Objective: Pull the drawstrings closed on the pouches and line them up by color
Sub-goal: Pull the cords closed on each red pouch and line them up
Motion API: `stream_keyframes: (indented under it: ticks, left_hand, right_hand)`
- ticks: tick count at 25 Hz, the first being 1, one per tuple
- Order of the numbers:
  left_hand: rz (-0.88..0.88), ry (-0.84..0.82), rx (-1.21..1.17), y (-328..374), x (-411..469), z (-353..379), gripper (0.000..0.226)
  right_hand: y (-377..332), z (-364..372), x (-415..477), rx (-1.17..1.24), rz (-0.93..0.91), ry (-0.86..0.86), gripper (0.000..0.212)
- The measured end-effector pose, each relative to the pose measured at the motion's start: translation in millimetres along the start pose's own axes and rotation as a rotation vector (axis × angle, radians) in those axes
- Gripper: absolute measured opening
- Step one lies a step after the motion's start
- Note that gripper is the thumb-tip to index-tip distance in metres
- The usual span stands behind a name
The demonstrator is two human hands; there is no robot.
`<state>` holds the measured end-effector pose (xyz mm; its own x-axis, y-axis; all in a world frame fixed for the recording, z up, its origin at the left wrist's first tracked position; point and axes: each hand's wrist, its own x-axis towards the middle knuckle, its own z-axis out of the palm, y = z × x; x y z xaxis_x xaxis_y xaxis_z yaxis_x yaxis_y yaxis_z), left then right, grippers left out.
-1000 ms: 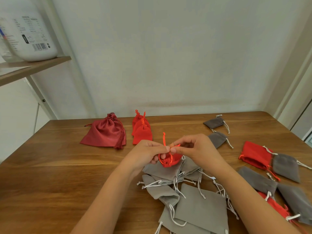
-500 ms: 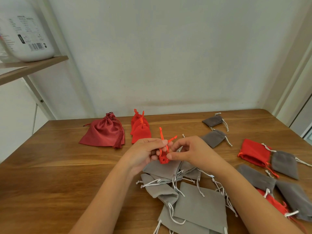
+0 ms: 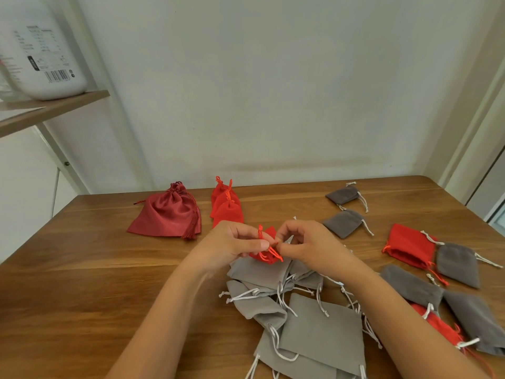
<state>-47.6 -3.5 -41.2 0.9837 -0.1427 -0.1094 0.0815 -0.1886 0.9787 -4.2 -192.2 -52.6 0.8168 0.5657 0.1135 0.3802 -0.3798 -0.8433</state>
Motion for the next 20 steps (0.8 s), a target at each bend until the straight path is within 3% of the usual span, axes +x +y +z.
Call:
stream_keyframes:
  ticks: [5, 9, 13, 16, 20]
  left_hand:
    - [0.252, 0.31, 0.415, -6, 3, 11, 0.009]
    - [0.433, 0.422, 0.712, -11, 6, 16, 0.014]
    - [0.539, 0.494, 0.682, -14, 7, 16, 0.012]
    - [0.61, 0.502, 0.712, -16, 8, 18, 0.004]
    - [0.636, 0.504, 0.672, -20, 9, 19, 0.016]
  right_hand:
    - [-1, 4, 0, 0.008, -0.005, 0.017, 0.006]
    - [-2, 3, 1, 0.085, -0.014, 0.013, 0.011]
    - [0, 5, 4, 0.251, 0.077, 0.071, 0.036]
    - [4, 9, 6, 0.439, 0.176, 0.075, 0.033]
    - [4, 8, 7, 0.709, 0.201, -0.003, 0.024]
